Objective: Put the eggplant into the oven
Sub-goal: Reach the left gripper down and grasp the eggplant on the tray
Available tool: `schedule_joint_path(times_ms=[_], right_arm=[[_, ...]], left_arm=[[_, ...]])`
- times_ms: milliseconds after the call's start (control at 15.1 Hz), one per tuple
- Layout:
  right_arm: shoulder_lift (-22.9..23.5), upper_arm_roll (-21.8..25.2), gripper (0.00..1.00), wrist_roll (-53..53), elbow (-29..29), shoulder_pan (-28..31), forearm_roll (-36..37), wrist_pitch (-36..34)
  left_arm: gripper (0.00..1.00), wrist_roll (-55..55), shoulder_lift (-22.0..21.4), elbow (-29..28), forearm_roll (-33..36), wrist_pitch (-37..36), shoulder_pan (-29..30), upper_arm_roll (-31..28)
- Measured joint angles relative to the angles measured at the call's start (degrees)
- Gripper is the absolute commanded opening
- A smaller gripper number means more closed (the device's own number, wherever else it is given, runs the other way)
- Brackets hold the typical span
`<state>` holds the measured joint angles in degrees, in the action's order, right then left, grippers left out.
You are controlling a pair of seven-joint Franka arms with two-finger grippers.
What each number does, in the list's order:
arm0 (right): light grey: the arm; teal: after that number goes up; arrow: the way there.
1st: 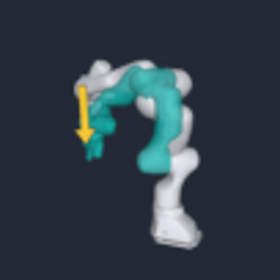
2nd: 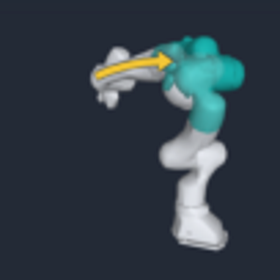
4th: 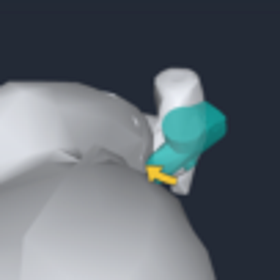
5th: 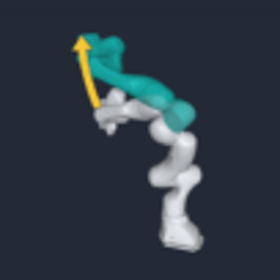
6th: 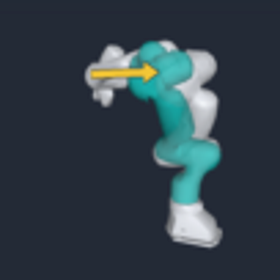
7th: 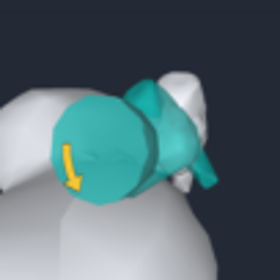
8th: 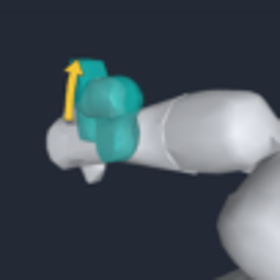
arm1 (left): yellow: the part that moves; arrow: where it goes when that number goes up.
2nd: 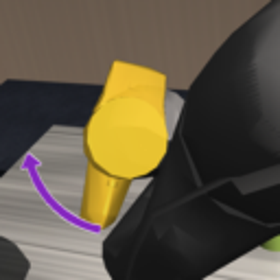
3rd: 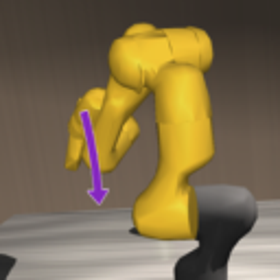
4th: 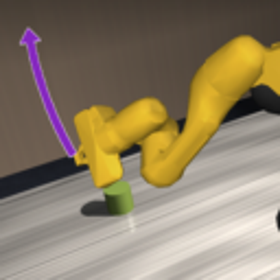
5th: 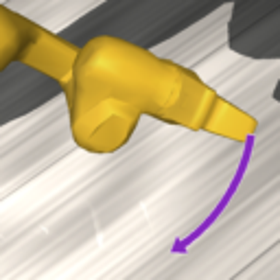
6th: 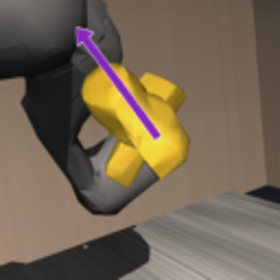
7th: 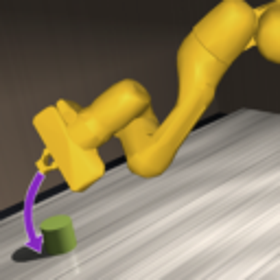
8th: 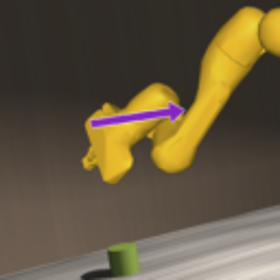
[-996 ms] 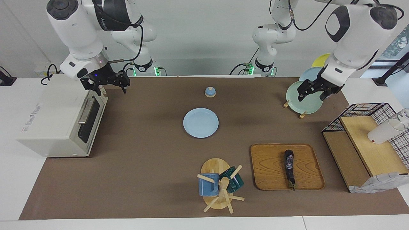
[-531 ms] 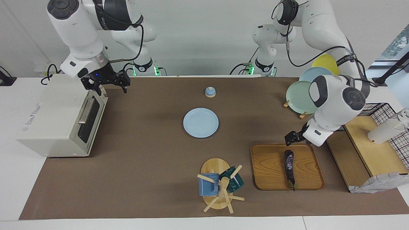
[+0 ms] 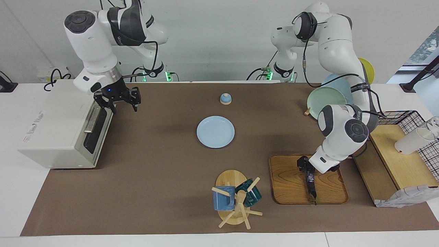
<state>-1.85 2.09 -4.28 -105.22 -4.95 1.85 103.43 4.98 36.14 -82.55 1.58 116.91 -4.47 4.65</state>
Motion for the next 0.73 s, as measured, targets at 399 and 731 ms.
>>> schedule_joint_path(times_ms=[399, 731], right_arm=[[-2.32, 0.28, 0.00, -1.79, -6.38, 6.35, 8.21, 3.15], [-2.22, 0.32, 0.00, -1.92, -10.13, 8.80, 12.36, 7.73]], left_arm=[[0.80, 0.25, -0.49, -3.28, 0.02, 2.80, -0.30, 0.00], [0.00, 0.32, -1.08, -3.45, 0.04, 2.74, -0.31, 0.00]])
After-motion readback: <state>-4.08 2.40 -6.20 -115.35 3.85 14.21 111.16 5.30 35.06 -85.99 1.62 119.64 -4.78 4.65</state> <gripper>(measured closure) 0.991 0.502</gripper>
